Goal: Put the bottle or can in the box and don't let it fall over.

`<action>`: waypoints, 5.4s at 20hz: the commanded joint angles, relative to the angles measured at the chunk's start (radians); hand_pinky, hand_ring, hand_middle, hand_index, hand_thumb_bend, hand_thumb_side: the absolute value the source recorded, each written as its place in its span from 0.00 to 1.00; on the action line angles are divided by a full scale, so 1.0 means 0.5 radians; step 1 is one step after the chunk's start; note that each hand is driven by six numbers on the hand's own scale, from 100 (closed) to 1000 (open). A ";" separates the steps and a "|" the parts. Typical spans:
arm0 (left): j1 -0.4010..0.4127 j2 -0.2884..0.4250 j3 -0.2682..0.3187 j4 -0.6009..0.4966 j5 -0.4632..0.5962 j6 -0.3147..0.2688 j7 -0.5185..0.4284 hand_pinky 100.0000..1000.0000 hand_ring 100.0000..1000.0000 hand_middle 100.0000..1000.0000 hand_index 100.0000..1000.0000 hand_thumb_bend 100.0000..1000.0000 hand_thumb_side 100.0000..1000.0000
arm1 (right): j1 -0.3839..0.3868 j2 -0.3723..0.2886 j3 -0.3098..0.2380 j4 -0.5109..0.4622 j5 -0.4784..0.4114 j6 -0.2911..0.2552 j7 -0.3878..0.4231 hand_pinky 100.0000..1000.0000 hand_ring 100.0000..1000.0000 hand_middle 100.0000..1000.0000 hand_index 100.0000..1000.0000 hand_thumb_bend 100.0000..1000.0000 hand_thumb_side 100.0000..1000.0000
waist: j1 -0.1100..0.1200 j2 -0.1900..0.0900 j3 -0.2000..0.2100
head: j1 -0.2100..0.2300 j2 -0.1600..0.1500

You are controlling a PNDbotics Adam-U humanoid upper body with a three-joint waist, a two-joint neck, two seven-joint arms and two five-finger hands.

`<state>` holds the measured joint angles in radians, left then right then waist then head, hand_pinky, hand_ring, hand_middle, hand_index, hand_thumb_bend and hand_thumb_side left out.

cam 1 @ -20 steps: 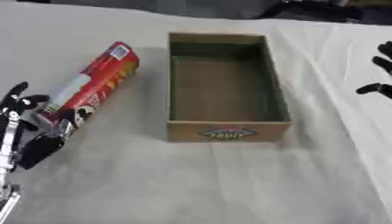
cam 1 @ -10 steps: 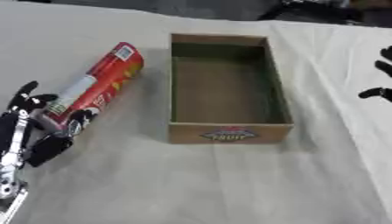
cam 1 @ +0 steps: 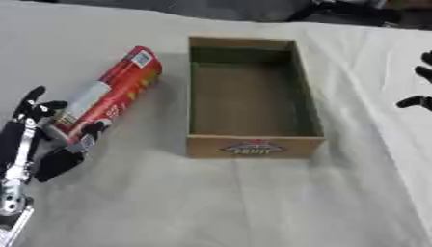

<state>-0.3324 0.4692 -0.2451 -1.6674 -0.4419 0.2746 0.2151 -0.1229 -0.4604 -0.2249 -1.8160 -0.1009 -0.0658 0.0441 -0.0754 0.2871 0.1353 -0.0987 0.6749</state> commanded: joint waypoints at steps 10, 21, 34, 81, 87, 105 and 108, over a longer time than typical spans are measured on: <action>-0.005 0.030 -0.106 0.047 -0.431 -0.101 -0.030 0.47 0.75 0.91 0.75 0.40 0.26 | -0.015 -0.027 -0.028 -0.030 0.010 -0.004 0.009 0.53 1.00 1.00 0.98 0.00 0.97 | -0.021 0.006 -0.017 | 0.007 -0.026; 0.016 0.062 -0.141 0.091 -0.730 -0.305 0.049 0.39 0.70 0.86 0.74 0.45 0.17 | -0.020 -0.026 -0.028 -0.031 0.009 -0.003 0.014 0.53 1.00 1.00 0.97 0.00 0.98 | -0.018 0.006 -0.018 | 0.005 -0.020; 0.028 0.040 -0.123 0.201 -0.511 -0.356 0.137 0.24 0.58 0.79 0.60 0.36 0.04 | -0.025 -0.024 -0.025 -0.046 0.005 -0.006 0.019 0.53 1.00 1.00 0.97 0.00 0.96 | -0.020 -0.003 -0.027 | 0.002 -0.017; -0.345 -0.054 -0.112 -0.353 -0.436 -0.083 0.230 0.11 0.43 0.47 0.30 0.10 0.03 | 0.001 -0.040 -0.056 -0.092 0.016 0.010 0.014 0.53 1.00 1.00 0.97 0.00 0.93 | 0.086 -0.096 -0.021 | -0.062 0.026; -0.499 -0.272 -0.180 -0.289 -0.478 0.009 0.107 0.10 0.43 0.49 0.29 0.06 0.05 | 0.006 -0.045 -0.064 -0.102 0.019 0.019 0.007 0.52 1.00 1.00 0.97 0.00 0.93 | 0.118 -0.104 -0.027 | -0.077 0.024; -0.757 -0.759 -0.361 0.146 -0.630 0.090 0.009 0.14 0.48 0.57 0.35 0.10 0.00 | -0.012 -0.040 -0.070 -0.120 0.016 0.036 0.003 0.52 1.00 1.00 0.97 0.00 0.94 | 0.159 -0.081 -0.076 | -0.038 0.023; -0.770 -0.769 -0.388 0.180 -0.659 0.048 -0.102 0.43 0.72 0.79 0.60 0.26 0.20 | -0.014 -0.039 -0.069 -0.121 0.015 0.037 0.005 0.52 1.00 1.00 0.97 0.00 0.95 | 0.162 -0.080 -0.083 | -0.040 0.023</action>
<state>-0.6964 0.0895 -0.4362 -1.5705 -0.7616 0.3057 0.1819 -0.1231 -0.4534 -0.2517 -1.8524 -0.0968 -0.0484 0.0470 -0.0072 0.2708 0.0956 -0.1202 0.6858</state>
